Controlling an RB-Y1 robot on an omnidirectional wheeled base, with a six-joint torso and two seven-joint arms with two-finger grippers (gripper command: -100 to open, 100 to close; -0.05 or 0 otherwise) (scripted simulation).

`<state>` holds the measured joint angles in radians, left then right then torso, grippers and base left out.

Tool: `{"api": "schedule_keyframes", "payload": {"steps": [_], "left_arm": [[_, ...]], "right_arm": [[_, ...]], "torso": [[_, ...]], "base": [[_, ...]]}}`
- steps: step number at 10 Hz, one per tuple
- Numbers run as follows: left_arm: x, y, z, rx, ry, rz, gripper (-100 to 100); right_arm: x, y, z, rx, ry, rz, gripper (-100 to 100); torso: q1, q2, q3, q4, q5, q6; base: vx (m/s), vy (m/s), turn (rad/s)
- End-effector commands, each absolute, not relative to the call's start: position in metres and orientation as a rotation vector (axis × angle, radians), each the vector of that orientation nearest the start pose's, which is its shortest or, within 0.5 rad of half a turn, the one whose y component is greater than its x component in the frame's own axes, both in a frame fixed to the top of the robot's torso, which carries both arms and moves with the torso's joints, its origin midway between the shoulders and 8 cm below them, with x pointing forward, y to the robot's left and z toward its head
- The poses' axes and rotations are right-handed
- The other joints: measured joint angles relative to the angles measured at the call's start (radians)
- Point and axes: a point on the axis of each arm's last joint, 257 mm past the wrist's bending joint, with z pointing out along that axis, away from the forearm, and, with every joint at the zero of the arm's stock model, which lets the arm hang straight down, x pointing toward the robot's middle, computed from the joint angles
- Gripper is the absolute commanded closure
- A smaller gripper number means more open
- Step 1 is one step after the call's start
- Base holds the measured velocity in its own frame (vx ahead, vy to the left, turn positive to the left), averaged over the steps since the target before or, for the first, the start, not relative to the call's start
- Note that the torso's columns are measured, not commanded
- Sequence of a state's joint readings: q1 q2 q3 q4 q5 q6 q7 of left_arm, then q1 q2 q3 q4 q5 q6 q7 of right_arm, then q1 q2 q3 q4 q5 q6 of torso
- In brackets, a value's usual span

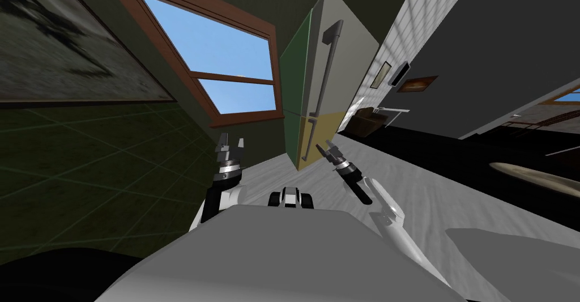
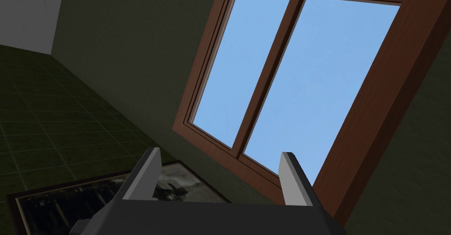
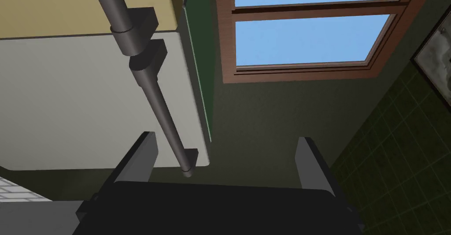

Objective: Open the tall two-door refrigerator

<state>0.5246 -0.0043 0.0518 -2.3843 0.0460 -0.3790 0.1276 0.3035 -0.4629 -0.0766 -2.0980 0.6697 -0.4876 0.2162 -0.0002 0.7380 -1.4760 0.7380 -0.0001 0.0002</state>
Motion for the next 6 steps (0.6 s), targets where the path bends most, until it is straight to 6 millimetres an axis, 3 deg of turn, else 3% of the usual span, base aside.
{"api": "schedule_keyframes", "payload": {"steps": [1,6], "left_arm": [[0.337,0.302,0.041,-0.759,0.566,-1.383,0],[0.337,0.302,0.041,-0.759,0.566,-1.383,0]], "right_arm": [[0.415,-0.217,-0.046,-0.402,1.186,0.421,-100],[0.432,-0.226,-0.059,-0.587,1.205,0.217,-100]], "torso": [[0.000,0.000,0.000,0.000,0.000,0.000],[0.000,0.000,0.000,0.000,0.000,-0.001]], "base": [[-0.006,0.012,0.042],[-0.008,0.011,0.043]]}}
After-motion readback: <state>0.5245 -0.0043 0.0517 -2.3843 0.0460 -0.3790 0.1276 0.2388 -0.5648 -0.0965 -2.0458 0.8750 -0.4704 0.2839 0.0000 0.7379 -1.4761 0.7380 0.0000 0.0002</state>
